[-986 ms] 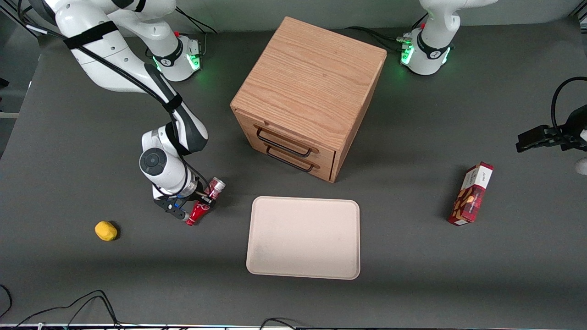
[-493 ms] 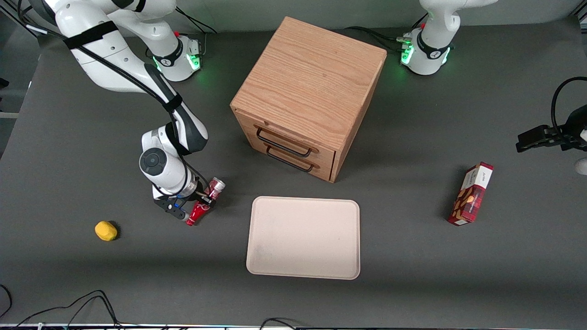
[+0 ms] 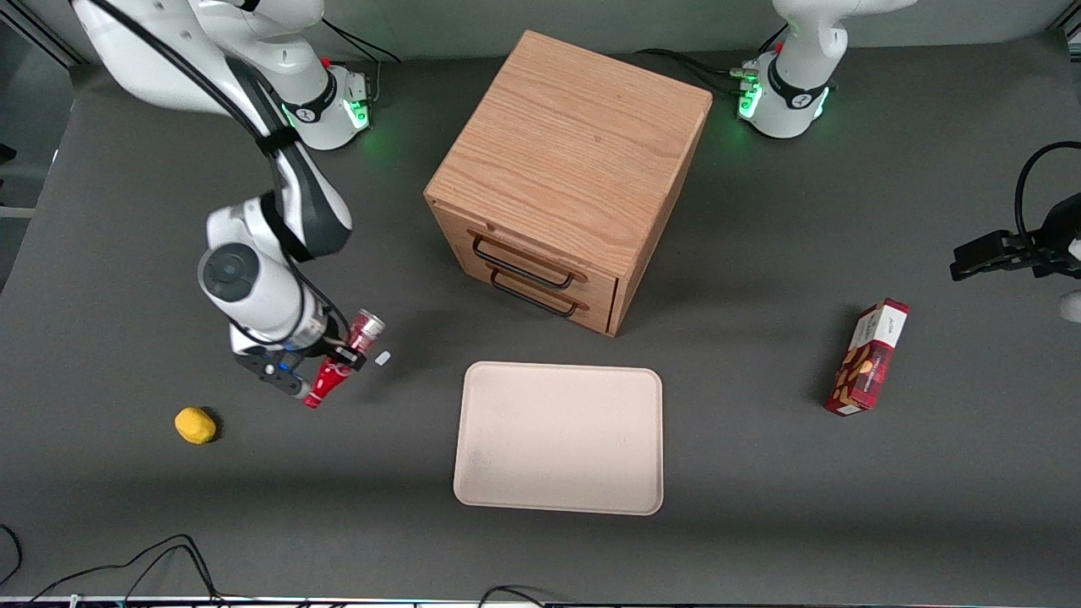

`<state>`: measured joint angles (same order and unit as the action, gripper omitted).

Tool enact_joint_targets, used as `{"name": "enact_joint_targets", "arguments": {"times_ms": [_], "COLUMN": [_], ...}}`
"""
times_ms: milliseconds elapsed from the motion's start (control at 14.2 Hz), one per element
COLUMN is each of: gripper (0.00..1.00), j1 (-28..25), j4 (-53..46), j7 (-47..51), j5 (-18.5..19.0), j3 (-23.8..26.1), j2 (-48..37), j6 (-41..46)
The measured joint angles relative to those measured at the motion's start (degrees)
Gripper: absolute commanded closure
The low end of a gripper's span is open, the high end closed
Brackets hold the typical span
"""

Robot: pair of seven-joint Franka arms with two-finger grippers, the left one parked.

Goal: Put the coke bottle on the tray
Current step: 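Lift the bottle and swing it upright with the right gripper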

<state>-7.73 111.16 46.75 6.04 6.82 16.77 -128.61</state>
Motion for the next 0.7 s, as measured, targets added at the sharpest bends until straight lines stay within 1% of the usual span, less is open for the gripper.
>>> {"name": "enact_joint_targets", "arguments": {"times_ms": [141, 211, 423, 563, 704], "gripper": [1.00, 1.00, 1.00, 1.00, 1.00], "j1": [1.05, 1.61, 2.54, 2.57, 2.51], "j4": [-3.16, -6.28, -19.38, -26.37, -31.34], "j7": [-3.89, -6.00, -11.15, -13.10, -14.93], "j5": [-0.40, -1.16, -3.38, -4.59, -5.81], "j3": [0.00, -0.01, -0.02, -0.06, -0.04], "j2": [-4.49, -5.79, -6.35, -5.45, -3.22], "j6": [8.72, 14.14, 28.85, 34.59, 36.78]}}
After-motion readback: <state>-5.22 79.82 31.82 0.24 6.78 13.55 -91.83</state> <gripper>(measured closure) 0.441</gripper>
